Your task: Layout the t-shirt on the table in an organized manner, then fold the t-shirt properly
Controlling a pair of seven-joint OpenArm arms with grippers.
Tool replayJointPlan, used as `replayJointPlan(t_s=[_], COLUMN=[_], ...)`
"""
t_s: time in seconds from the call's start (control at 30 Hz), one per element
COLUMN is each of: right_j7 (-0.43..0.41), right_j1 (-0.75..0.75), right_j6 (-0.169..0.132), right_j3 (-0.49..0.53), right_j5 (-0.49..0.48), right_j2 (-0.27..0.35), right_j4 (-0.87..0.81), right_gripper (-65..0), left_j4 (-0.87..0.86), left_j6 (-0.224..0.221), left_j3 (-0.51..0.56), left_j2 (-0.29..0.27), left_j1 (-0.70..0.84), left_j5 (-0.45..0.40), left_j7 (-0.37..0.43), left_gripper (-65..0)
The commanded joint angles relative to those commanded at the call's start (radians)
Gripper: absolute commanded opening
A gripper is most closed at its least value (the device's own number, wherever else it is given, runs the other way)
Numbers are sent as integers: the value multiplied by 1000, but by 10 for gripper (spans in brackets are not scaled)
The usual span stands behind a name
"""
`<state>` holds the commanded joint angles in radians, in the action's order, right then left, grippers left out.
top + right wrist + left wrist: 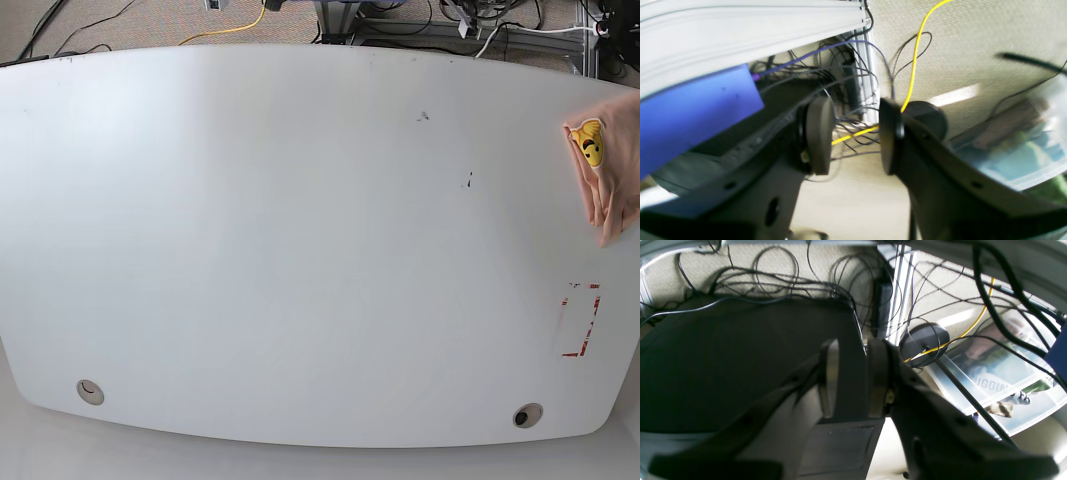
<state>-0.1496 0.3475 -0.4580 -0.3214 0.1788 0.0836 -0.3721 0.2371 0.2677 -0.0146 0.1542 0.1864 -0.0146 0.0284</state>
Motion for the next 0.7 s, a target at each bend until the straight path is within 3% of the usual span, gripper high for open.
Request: replayJointPlan(t_s=[0.17, 0.37, 0.7], right_j7=[2, 5, 35], right_j1=[-15, -26, -44], right_j6=[41, 44, 44], right_j3=[-2, -2, -2], right_j5=[26, 26, 28], right_j2=[-20, -26, -26], right_j4=[-2, 0, 2], right_gripper=[-434, -434, -434], left_j4=[0, -2, -2], left_j6=[-94, -98, -103], left_j3=[0, 0, 0], left_j2=[-5, -35, -40], left_j1=[-5, -23, -25], left_j5=[-32, -34, -28], left_j7=[0, -3, -28], left_gripper=[-456, -456, -454])
